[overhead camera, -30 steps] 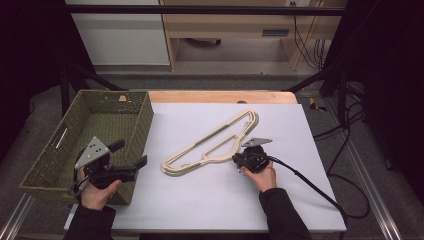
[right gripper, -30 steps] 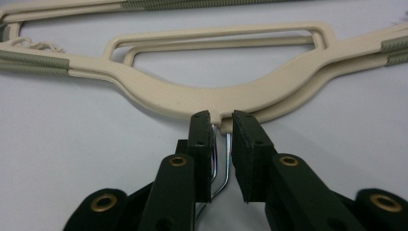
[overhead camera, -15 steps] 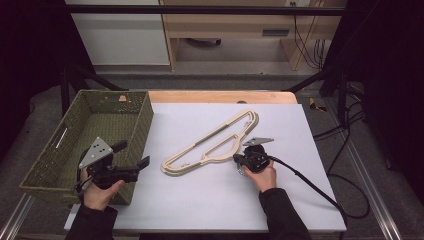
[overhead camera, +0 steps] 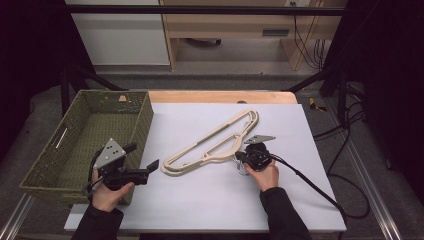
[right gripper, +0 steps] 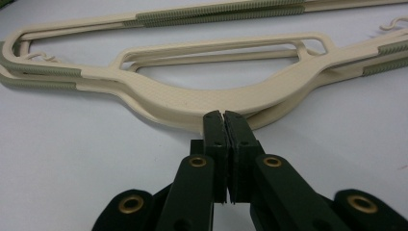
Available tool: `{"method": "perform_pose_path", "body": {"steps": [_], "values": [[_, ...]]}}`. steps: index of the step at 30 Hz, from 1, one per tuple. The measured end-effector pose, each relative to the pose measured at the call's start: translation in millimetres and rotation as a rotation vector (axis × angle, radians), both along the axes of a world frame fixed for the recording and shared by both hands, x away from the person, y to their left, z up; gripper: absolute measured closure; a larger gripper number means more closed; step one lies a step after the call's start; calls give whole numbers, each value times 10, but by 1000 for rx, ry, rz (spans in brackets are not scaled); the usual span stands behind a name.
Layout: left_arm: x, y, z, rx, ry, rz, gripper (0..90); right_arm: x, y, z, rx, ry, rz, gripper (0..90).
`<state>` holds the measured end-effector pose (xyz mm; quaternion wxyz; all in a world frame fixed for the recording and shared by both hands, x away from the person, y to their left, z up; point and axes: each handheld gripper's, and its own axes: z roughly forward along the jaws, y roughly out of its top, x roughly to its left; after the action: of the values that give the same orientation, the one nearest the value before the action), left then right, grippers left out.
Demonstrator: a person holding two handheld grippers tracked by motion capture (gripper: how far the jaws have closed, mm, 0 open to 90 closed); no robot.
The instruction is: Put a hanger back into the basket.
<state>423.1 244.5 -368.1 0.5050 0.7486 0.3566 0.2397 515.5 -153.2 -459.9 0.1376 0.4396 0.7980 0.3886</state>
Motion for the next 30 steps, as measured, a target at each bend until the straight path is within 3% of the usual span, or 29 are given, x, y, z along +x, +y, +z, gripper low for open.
{"method": "perform_pose_path", "body": {"steps": [11,22,26,30], "values": [[30,-257,-78,51,26,-36,64,-16,-10,121,0,-30,16,890],[154,-779,-101,136,55,-100,84,-1,-16,229,-4,-30,22,891],[251,-968,-132,157,72,-124,101,-9,10,251,-10,-27,19,892],[366,-1184,-184,209,96,-153,108,-10,14,265,-16,-33,27,892]]}}
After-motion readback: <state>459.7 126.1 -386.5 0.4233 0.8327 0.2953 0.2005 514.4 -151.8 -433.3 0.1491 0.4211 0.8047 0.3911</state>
